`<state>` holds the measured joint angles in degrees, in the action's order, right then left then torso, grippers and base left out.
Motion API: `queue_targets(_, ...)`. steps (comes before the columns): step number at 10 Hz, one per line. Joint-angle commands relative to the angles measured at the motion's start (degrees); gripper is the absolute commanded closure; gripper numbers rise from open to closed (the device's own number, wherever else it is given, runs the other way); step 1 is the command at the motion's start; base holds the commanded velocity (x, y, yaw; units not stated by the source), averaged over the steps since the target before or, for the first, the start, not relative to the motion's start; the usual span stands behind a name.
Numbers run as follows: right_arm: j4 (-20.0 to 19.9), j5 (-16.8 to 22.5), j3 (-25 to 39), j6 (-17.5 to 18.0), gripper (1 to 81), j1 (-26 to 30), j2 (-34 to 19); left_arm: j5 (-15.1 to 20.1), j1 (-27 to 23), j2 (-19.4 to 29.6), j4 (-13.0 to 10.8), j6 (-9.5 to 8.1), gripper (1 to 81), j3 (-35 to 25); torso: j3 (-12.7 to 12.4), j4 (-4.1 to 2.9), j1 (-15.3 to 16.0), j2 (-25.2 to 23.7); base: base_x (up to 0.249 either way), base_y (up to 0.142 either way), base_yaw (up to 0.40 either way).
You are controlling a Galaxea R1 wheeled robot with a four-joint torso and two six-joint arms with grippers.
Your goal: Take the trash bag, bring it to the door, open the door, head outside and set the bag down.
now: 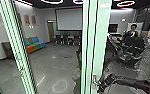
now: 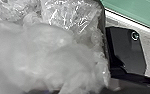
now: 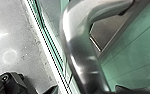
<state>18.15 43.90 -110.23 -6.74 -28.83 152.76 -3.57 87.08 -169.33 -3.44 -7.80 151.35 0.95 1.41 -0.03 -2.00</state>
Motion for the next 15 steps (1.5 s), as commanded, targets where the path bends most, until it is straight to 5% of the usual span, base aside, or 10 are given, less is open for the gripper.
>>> queue_targets(1, -5.8, 3.7, -1.4, 3.5, 1.0, -1.5, -0.4, 2.9, -2.7, 0.5, 0.4, -0.2, 81.1, 0.3, 0.0, 0.0, 0.0, 0.0, 0.0, 0.0, 0.0)
queue_targets(8, -5.8, -0.9, -0.8, 11.4, 1.0, -4.3, 0.7, 2.9, -2.7, 0.4, 0.3, -0.11, 81.1, 0.3, 0.0, 0.0, 0.0, 0.0, 0.0, 0.0, 0.0)
queue_targets(13, -5.8, -2.3, -0.9, 11.8, 1.0, -4.3, 1.0, 2.9, -2.7, 0.4, 0.4, -0.2, 81.1, 0.3, 0.0, 0.0, 0.0, 0.0, 0.0, 0.0, 0.0)
queue_targets(15, -5.3, -1.4, -1.2, 11.2, 1.0, -3.6, 0.7, 2.9, -2.7, 0.4, 0.3, -0.2, 81.1, 0.3, 5.4, 0.0, 0.0, 0.0, 0.0, 0.0, 0.0)
